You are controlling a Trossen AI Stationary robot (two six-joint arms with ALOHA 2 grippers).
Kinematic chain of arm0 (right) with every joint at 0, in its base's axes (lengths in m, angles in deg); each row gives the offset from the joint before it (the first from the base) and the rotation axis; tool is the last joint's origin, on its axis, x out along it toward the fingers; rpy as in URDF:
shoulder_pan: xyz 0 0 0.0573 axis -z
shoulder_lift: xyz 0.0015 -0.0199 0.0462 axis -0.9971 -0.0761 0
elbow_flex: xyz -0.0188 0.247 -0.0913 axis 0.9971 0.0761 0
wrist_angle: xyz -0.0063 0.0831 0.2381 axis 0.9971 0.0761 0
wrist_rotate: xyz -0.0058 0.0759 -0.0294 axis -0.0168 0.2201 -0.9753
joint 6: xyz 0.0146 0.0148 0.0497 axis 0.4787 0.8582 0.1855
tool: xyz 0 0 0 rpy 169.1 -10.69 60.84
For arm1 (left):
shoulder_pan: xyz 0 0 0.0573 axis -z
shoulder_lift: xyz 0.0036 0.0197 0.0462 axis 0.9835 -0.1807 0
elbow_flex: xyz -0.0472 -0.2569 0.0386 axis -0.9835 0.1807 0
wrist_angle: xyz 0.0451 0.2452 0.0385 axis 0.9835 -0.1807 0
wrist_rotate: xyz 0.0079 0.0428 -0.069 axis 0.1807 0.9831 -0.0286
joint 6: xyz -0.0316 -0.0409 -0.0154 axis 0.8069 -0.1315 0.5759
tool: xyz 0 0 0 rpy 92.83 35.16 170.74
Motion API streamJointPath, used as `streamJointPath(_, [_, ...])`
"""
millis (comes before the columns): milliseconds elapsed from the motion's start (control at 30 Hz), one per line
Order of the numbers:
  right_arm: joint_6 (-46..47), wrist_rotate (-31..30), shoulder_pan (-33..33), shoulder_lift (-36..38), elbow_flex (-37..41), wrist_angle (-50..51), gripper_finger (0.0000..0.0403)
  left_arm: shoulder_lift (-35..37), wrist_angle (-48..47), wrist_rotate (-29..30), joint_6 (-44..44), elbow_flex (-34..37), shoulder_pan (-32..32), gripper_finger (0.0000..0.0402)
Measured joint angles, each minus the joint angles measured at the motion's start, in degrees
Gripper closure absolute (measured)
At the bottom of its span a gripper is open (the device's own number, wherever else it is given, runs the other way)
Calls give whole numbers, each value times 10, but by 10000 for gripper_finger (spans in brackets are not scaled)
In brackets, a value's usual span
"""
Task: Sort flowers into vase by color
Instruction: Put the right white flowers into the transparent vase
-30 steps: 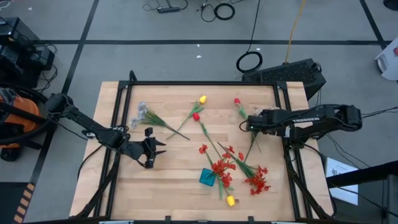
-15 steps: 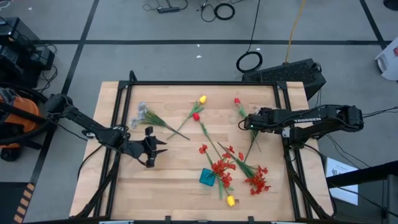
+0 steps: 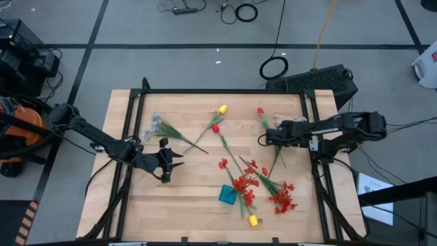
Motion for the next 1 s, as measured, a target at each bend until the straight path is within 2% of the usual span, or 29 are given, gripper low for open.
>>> streamJointPath(167, [-9,-5,0,-15,0,-8,259,0,-1,-1,0,0,0,265])
streamJointPath(400, [-35,-46,-4,7,4,-6,388,0,-1,-2,1,0,0,265])
streamJointPath(600, [-40,-105,-19,55,4,12,389,0,-2,-3,15,0,0,265])
streamJointPath(1000, [-64,-295,-81,189,4,11,400,0,-2,-4,13,0,0,265])
